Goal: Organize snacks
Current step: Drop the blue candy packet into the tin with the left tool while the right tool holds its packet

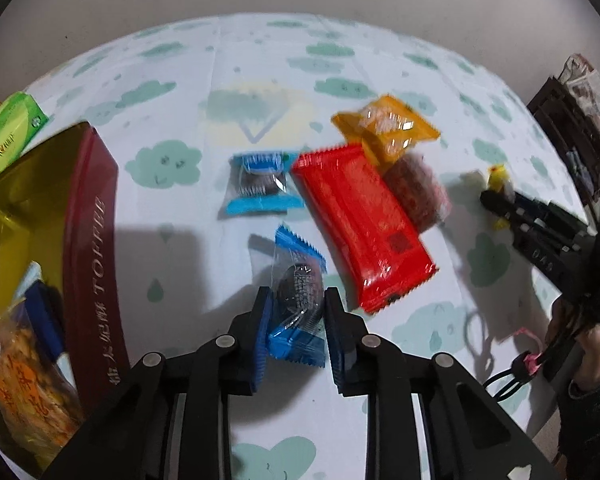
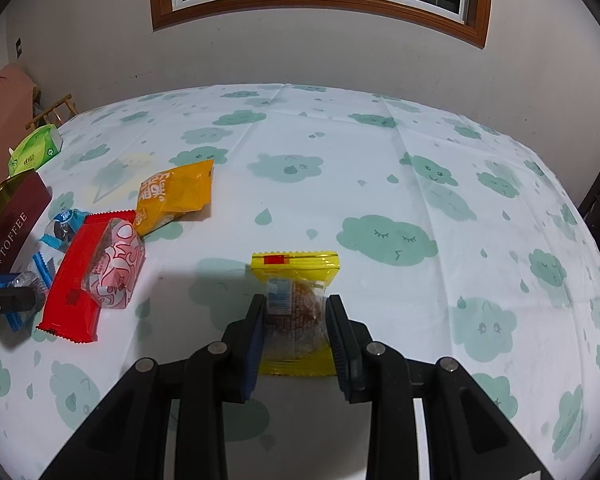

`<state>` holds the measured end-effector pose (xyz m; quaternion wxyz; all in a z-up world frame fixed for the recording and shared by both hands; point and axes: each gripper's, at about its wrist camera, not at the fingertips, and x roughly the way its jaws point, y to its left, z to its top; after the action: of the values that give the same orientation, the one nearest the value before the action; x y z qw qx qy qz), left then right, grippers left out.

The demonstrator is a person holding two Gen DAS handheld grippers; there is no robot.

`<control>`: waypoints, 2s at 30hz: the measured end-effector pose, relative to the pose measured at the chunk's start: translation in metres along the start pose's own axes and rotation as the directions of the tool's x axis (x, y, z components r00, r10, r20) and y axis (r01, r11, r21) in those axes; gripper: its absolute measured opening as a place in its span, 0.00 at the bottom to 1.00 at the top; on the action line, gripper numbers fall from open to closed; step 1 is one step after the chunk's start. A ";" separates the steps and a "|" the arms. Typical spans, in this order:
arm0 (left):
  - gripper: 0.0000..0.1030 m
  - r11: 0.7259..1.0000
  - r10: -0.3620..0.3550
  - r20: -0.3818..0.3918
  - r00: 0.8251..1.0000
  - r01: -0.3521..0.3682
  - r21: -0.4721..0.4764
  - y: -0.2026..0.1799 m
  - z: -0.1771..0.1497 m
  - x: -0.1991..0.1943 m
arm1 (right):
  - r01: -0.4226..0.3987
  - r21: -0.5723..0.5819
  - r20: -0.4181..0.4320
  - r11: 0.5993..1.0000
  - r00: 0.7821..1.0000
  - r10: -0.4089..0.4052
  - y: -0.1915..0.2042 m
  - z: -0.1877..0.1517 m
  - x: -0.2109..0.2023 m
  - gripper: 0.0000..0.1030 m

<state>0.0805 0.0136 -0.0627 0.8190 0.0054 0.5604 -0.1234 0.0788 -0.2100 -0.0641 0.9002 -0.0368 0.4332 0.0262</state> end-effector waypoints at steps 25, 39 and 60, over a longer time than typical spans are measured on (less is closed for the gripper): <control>0.19 0.987 0.146 0.101 0.984 -0.151 0.047 -0.005 -0.005 -0.037 | 0.003 -0.002 0.001 1.000 1.000 -0.003 0.000 -0.001 0.000 0.30; 0.20 0.964 0.265 0.160 0.951 -0.262 -0.042 0.040 -0.015 -0.080 | 0.005 -0.003 0.001 1.000 1.000 -0.005 0.000 -0.001 -0.001 0.30; 0.20 0.920 0.376 0.121 0.919 -0.355 -0.166 0.124 -0.038 -0.091 | 0.010 -0.007 0.001 1.000 1.000 -0.010 0.000 -0.001 -0.001 0.30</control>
<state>0.0403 0.1571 -0.0097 0.8658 0.0433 0.4933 0.0718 0.0776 -0.2099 -0.0635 0.9004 -0.0422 0.4325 0.0231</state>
